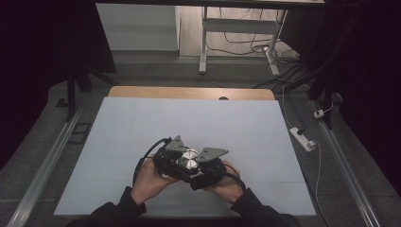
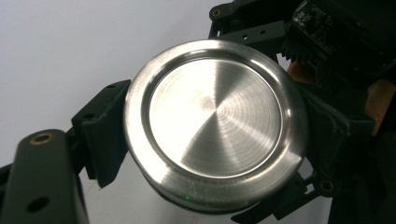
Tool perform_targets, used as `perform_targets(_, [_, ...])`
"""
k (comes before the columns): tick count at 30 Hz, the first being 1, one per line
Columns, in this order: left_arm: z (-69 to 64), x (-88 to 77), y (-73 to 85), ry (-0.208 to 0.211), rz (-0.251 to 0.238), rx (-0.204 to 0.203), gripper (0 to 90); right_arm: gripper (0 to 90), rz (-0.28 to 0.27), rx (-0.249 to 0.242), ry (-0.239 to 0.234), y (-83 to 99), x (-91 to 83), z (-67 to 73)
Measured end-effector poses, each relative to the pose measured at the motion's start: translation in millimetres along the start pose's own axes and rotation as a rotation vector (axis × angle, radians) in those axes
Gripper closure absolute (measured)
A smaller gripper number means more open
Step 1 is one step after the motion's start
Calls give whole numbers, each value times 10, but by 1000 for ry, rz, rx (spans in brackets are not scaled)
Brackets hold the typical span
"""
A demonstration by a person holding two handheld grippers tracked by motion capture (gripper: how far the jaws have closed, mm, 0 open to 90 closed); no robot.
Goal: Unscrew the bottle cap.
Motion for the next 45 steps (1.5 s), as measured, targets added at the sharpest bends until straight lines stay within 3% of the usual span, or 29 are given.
perform_targets(3, [31, -10, 5, 37, 2, 12, 93, 145, 0, 5, -5, -1, -5, -3])
perform_targets(7, [111, -131, 21, 87, 5, 85, 73, 145, -1, -2, -19, 8, -4, -20])
perform_targets(8, [111, -131, 21, 87, 5, 85, 68, 145, -1, -4, -25, 9, -5, -23])
perform_targets(9, [156, -187, 42, 102, 18, 142, 68, 145, -2, -7, -32, 10, -6, -22])
perform_targets(11, [193, -227, 70, 133, 18, 182, 68, 145, -6, -19, -53, 7, -10, -13])
perform_targets(12, [193, -227, 70, 133, 18, 182, 68, 145, -7, -27, -62, 4, -11, -2])
perform_targets(13, [216, -254, 95, 181, 10, 215, 70, 145, -6, -35, -75, 3, -12, 10])
perform_targets(15, [217, -262, 106, 204, 8, 231, 73, 145, -6, -43, -87, 2, -11, 25])
perform_targets(17, [203, -266, 130, 265, 14, 283, 78, 145, -3, -75, -122, 3, -3, 72])
perform_targets(21, [176, -232, 144, 281, 21, 318, 91, 145, -3, -107, -162, 2, 2, 137])
perform_targets(25, [150, -189, 147, 298, 5, 327, 169, 145, -8, -117, -173, -7, 0, 179])
perform_targets(30, [134, -147, 110, 226, 9, 260, 187, 145, -4, -102, -127, -6, 1, 126])
perform_targets(35, [101, -83, 50, 129, 33, 151, 187, 145, 5, -57, -60, -3, 10, 67])
perform_targets(37, [63, -62, 15, 71, 38, 76, 187, 145, 3, -30, -42, -4, 7, 41])
perform_targets(40, [-10, -38, -31, -3, 41, 14, 186, 145, -3, -4, -22, -6, -5, 11])
perform_targets(43, [-28, -30, -49, -17, 39, 9, 181, 145, -9, 7, -20, -5, -13, -5])
perform_targets(45, [-8, -41, -48, 12, 29, 15, 149, 145, -14, 4, -19, -9, -17, -9])
Point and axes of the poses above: each handheld gripper's, and its own axes: x roughly forward along the jaws, y roughly out of its underside, z roughly to its left, the point moved 2 cm from there along x, roughly forward along the jaws, and after that the axes turned 1 degree about x, right-handed, at the moved point
